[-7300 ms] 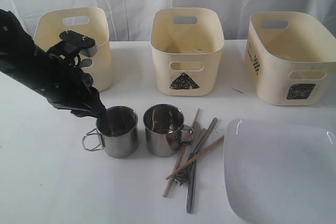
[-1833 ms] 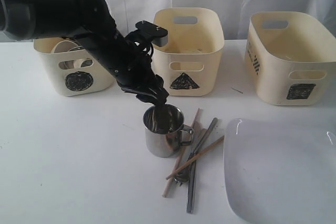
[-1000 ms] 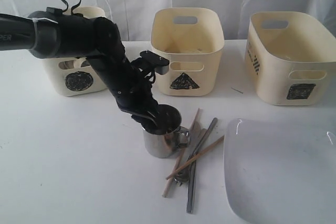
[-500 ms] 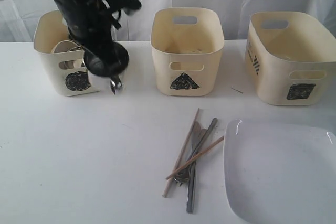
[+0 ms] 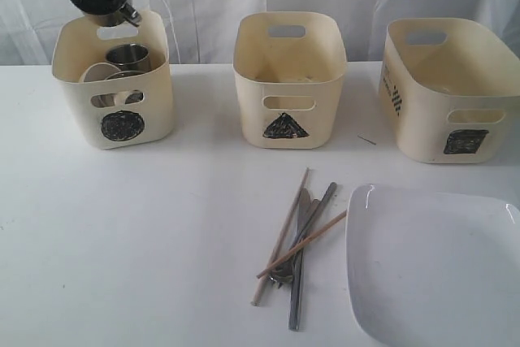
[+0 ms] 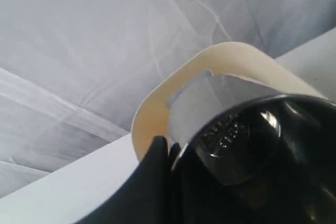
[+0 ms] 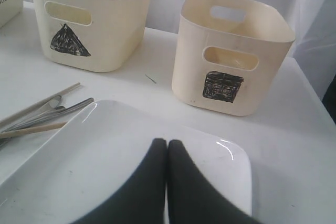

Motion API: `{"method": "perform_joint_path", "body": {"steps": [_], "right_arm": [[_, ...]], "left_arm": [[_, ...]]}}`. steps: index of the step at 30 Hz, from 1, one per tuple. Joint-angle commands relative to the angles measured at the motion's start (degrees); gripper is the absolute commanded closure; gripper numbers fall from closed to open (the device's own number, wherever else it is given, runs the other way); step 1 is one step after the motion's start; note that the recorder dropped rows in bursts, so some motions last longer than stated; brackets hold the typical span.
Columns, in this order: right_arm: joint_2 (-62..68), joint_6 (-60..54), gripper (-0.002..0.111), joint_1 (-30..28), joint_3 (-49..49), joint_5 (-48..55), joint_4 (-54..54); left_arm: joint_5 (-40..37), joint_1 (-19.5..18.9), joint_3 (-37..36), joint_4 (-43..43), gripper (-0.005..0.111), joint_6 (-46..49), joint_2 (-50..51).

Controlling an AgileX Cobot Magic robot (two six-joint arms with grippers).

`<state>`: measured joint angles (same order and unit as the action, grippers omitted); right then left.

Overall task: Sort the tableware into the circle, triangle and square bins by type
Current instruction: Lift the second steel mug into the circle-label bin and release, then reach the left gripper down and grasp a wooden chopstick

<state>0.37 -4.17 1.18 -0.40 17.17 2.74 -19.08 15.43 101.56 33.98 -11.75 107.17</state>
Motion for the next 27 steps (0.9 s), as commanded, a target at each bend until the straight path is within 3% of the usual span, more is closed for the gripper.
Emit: {"method": "perform_joint_path", "body": {"steps": [1, 3, 7, 8, 10, 14, 18, 21, 27], "right_arm": [[-0.4, 0.0, 0.108, 0.2, 0.4, -0.4, 0.0], [-0.4, 0.0, 0.108, 0.2, 0.4, -0.4, 0.0], [-0.4, 0.0, 0.108, 0.2, 0.4, -0.4, 0.0], [-0.4, 0.0, 0.108, 0.2, 0.4, -0.4, 0.0], [-0.4, 0.0, 0.108, 0.2, 0.4, -0.4, 0.0], [-0.4, 0.0, 0.108, 0.2, 0.4, -0.4, 0.0], [-0.4, 0.0, 0.108, 0.2, 0.4, -0.4, 0.0], [-0.4, 0.0, 0.108, 0.2, 0.4, -0.4, 0.0], [-0.4, 0.0, 0.108, 0.2, 0.4, -0.4, 0.0]], "left_arm": [[11.0, -4.3, 0.2, 0.7, 0.107, -1.6, 5.7], [14.6, -5.3, 0.2, 0.2, 0.099, -1.9, 8.4], [19.9, -5.6, 0.2, -1.1, 0.054, -7.2, 11.1], [19.1, -5.4, 0.2, -1.2, 0.049, -10.3, 10.6], [14.9, -5.0, 0.2, -1.9, 0.052, -13.8, 8.5], [8.4, -2.1, -2.3, -2.2, 0.055, -10.3, 2.6], [0.6, 2.4, -9.8, -5.5, 0.055, -7.8, -5.5], [-3.3, 9.6, -16.4, -11.5, 0.055, 0.9, -10.4], [-8.8, 23.2, -17.7, -27.8, 0.055, 15.5, -9.1]]}}
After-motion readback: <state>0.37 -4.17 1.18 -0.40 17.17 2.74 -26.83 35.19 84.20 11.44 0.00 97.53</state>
